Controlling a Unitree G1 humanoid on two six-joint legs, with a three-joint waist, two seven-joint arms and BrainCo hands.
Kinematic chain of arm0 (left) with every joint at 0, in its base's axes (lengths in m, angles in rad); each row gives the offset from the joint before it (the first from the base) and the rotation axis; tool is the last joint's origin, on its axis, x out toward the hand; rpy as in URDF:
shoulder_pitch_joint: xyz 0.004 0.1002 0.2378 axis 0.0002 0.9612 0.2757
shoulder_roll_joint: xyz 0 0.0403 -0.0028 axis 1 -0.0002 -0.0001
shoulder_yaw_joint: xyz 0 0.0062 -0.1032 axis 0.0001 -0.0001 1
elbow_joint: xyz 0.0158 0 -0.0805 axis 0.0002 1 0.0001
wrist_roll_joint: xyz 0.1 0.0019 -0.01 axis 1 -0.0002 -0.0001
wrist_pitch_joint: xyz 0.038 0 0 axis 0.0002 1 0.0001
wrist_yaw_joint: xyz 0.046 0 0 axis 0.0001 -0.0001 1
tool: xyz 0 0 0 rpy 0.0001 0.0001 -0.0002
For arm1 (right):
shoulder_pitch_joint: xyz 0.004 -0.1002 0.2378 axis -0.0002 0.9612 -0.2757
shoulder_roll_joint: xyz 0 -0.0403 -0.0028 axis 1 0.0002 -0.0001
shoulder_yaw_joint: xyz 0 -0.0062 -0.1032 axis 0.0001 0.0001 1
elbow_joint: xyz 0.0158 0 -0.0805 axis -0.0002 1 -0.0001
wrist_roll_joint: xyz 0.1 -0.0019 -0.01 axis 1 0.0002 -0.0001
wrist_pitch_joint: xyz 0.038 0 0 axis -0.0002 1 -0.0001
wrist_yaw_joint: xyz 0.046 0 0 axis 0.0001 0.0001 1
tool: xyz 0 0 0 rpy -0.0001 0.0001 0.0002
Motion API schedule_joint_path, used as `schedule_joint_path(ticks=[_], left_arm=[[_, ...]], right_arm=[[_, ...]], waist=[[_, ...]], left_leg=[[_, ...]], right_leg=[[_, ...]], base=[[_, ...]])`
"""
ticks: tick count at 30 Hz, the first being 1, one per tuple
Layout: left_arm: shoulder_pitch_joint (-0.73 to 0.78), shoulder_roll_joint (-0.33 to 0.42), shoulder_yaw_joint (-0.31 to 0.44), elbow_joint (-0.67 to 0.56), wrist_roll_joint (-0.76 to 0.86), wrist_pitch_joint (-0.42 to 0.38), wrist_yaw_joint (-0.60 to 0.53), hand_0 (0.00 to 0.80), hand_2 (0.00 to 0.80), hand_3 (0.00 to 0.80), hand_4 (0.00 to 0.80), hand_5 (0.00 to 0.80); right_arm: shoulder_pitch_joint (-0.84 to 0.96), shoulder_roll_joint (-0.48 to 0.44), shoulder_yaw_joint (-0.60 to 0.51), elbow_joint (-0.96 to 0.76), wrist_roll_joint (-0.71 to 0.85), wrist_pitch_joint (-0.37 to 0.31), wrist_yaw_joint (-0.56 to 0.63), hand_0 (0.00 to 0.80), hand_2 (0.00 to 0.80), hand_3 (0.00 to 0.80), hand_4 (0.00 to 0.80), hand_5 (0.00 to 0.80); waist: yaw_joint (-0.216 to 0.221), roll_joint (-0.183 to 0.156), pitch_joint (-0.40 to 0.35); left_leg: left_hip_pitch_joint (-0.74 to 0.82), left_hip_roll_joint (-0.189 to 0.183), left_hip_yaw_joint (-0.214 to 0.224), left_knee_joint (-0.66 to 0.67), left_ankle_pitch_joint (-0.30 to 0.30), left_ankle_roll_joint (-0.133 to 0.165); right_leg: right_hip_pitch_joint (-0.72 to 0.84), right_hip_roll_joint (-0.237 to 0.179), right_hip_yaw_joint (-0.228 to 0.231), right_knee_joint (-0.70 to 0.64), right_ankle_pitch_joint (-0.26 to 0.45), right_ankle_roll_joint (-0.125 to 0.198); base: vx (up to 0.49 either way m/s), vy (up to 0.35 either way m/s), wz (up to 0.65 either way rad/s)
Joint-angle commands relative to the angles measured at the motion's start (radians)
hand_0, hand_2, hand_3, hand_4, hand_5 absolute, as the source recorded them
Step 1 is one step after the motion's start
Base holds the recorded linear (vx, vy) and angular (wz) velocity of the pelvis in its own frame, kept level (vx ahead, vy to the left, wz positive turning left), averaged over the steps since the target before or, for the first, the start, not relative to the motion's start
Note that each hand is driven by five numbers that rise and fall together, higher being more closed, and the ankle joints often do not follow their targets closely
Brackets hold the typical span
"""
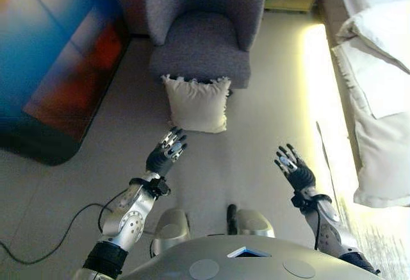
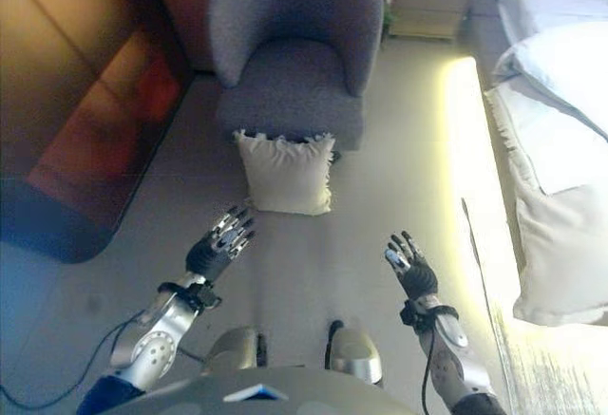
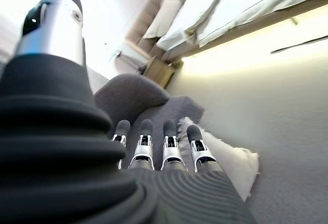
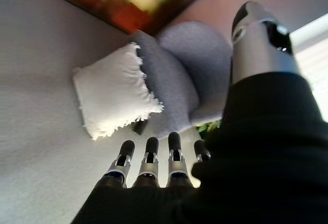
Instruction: Pick up the cushion and take it to the sofa
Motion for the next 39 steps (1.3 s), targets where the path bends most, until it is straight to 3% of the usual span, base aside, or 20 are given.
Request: schedule_joint_path(ticks=[1, 4, 8, 10, 12, 13, 14, 17, 20, 25, 28, 30, 32, 35, 37, 39], left_arm=[[0.012, 0.003, 0.002, -0.062, -0.003, -0.047, -0.004, 0.000, 0.000, 0.000, 0.000, 0.000], [0.044, -0.012, 0.014, -0.053, 0.014, -0.045, -0.023, 0.000, 0.000, 0.000, 0.000, 0.000], [0.046, -0.008, 0.018, -0.047, 0.006, -0.054, -0.035, 0.000, 0.000, 0.000, 0.000, 0.000], [0.047, -0.005, 0.011, -0.057, -0.005, -0.061, -0.022, 0.000, 0.000, 0.000, 0.000, 0.000], [0.041, 0.002, 0.000, -0.051, -0.022, -0.073, -0.008, 0.000, 0.000, 0.000, 0.000, 0.000], [0.035, 0.004, -0.004, -0.044, -0.025, -0.078, -0.007, 0.000, 0.000, 0.000, 0.000, 0.000], [0.026, 0.009, -0.016, -0.035, -0.030, -0.090, -0.003, 0.000, 0.000, 0.000, 0.000, 0.000], [0.035, 0.024, -0.011, -0.046, -0.031, -0.094, -0.001, 0.000, 0.000, 0.000, 0.000, 0.000], [0.042, 0.046, 0.005, -0.060, -0.012, -0.086, -0.012, 0.000, 0.000, 0.000, 0.000, 0.000], [0.049, 0.067, 0.011, -0.063, 0.009, -0.083, -0.020, 0.000, 0.000, 0.000, 0.000, 0.000], [0.037, 0.076, 0.011, -0.056, 0.029, -0.072, -0.033, 0.000, 0.000, 0.000, 0.000, 0.000], [0.030, 0.075, 0.014, -0.057, 0.037, -0.064, -0.027, 0.000, 0.000, 0.000, 0.000, 0.000], [0.017, 0.071, 0.017, -0.050, 0.033, -0.058, -0.025, 0.000, 0.000, 0.000, 0.000, 0.000], [-0.002, 0.068, 0.027, -0.043, 0.019, -0.044, -0.009, 0.000, 0.000, 0.000, 0.000, 0.000], [-0.011, 0.073, 0.030, -0.040, 0.007, -0.036, 0.003, 0.000, 0.000, 0.000, 0.000, 0.000], [-0.013, 0.073, 0.022, -0.038, 0.001, -0.044, 0.014, 0.000, 0.000, 0.000, 0.000, 0.000]], right_arm=[[0.017, -0.012, 0.008, -0.092, 0.001, -0.066, 0.000, 0.000, 0.000, 0.000, 0.000, 0.000], [0.033, -0.011, 0.004, -0.102, 0.007, -0.064, 0.002, 0.000, 0.000, 0.000, 0.000, 0.000], [0.056, -0.009, -0.005, -0.116, 0.005, -0.063, 0.002, 0.000, 0.000, 0.000, 0.000, 0.000], [0.061, -0.012, -0.002, -0.126, 0.004, -0.058, -0.002, 0.000, 0.000, 0.000, 0.000, 0.000], [0.068, -0.011, -0.002, -0.129, 0.005, -0.054, 0.002, 0.000, 0.000, 0.000, 0.000, 0.000], [0.065, -0.010, -0.002, -0.127, 0.005, -0.051, 0.002, 0.000, 0.000, 0.000, 0.000, 0.000], [0.058, -0.009, 0.005, -0.126, 0.004, -0.052, -0.004, 0.000, 0.000, 0.000, 0.000, 0.000], [0.040, -0.006, 0.016, -0.120, 0.006, -0.043, -0.003, 0.000, 0.000, 0.000, 0.000, 0.000], [0.029, 0.003, 0.016, -0.151, 0.045, -0.011, -0.009, 0.000, 0.000, 0.000, 0.000, 0.000], [0.012, 0.036, 0.020, -0.097, 0.028, -0.051, -0.008, 0.000, 0.000, 0.000, 0.000, 0.000], [0.013, 0.058, 0.024, -0.104, 0.029, -0.071, -0.040, 0.000, 0.000, 0.000, 0.000, 0.000], [0.020, 0.067, 0.031, -0.104, 0.020, -0.079, -0.052, 0.000, 0.000, 0.000, 0.000, 0.000], [0.022, 0.073, 0.037, -0.091, 0.009, -0.090, -0.053, 0.000, 0.000, 0.000, 0.000, 0.000], [0.036, 0.071, 0.029, -0.070, 0.009, -0.111, -0.037, 0.000, 0.000, 0.000, 0.000, 0.000], [0.042, 0.064, 0.014, -0.050, 0.025, -0.127, -0.001, 0.000, 0.000, 0.000, 0.000, 0.000], [0.037, 0.059, 0.001, -0.045, 0.030, -0.118, 0.013, 0.000, 0.000, 0.000, 0.000, 0.000]], waist=[[0.059, 0.020, 0.012], [0.088, 0.022, 0.026], [0.073, 0.043, 0.031], [0.067, 0.049, 0.031], [0.055, 0.053, 0.029], [0.051, 0.052, 0.026], [0.049, 0.042, 0.017], [0.069, 0.037, 0.007], [0.086, 0.008, -0.022], [0.116, -0.007, -0.068], [0.111, 0.007, -0.079], [0.099, 0.026, -0.077], [0.089, 0.033, -0.070], [0.061, 0.042, -0.054], [0.034, 0.023, -0.041], [0.008, -0.004, -0.029]], left_leg=[[-0.121, 0.008, -0.011, -0.328, 0.312, -0.024], [-0.165, -0.005, -0.056, -0.397, 0.325, -0.035], [-0.140, 0.022, -0.038, -0.366, 0.335, -0.038], [-0.119, 0.027, -0.048, -0.364, 0.319, -0.031], [-0.110, 0.032, -0.029, -0.338, 0.305, -0.025], [-0.108, 0.033, -0.015, -0.305, 0.291, -0.017], [-0.103, 0.021, -0.003, -0.281, 0.231, 0.003], [-0.105, 0.002, 0.001, -0.211, 0.195, 0.015], [-0.111, -0.035, -0.004, -0.117, 0.147, 0.048], [-0.066, -0.082, 0.009, -0.117, 0.067, 0.119], [-0.011, -0.103, 0.004, -0.127, 0.023, 0.161], [0.031, -0.107, -0.002, -0.135, 0.006, 0.172], [0.059, -0.118, -0.009, -0.142, 0.003, 0.171], [0.102, -0.127, -0.016, -0.142, -0.016, 0.158], [0.121, -0.137, -0.016, -0.116, -0.062, 0.143], [0.146, -0.155, -0.023, -0.092, -0.117, 0.127]], right_leg=[[0.091, 0.092, 0.045, -0.022, 0.001, 0.070], [0.129, 0.110, 0.080, -0.001, -0.042, 0.060], [0.129, 0.124, 0.082, 0.049, -0.092, 0.046], [0.126, 0.126, 0.084, 0.081, -0.114, 0.046], [0.132, 0.128, 0.087, 0.109, -0.141, 0.045], [0.131, 0.124, 0.079, 0.121, -0.148, 0.047], [0.127, 0.101, 0.066, 0.132, -0.147, 0.061], [0.141, 0.062, 0.028, 0.172, -0.175, 0.081], [0.159, 0.000, 0.006, 0.191, -0.106, 0.134], [0.155, -0.083, -0.058, 0.342, 0.004, 0.189], [0.043, -0.108, -0.056, 0.591, 0.100, 0.190], [-0.059, -0.133, -0.063, 0.702, 0.101, 0.163], [-0.116, -0.160, -0.071, 0.683, 0.084, 0.144], [-0.182, -0.181, -0.085, 0.499, 0.080, 0.128], [-0.220, -0.223, -0.075, 0.285, 0.163, 0.155], [-0.227, -0.258, -0.048, 0.076, 0.260, 0.206]], base=[[0.463, -0.030, -0.08], [0.353, -0.043, -0.25], [0.296, 0.004, -0.62], [0.355, 0.043, -0.56], [0.392, 0.068, -0.58], [0.372, 0.074, -0.28], [0.365, 0.078, -0.07], [0.419, 0.081, -0.06], [0.362, 0.086, -0.27], [0.365, 0.153, -0.20], [0.258, 0.181, 0.03], [0.197, 0.165, 0.12], [0.143, 0.066, 0.01], [0.147, -0.050, 0.00], [0.185, -0.191, 0.03], [0.247, -0.207, -0.01]])
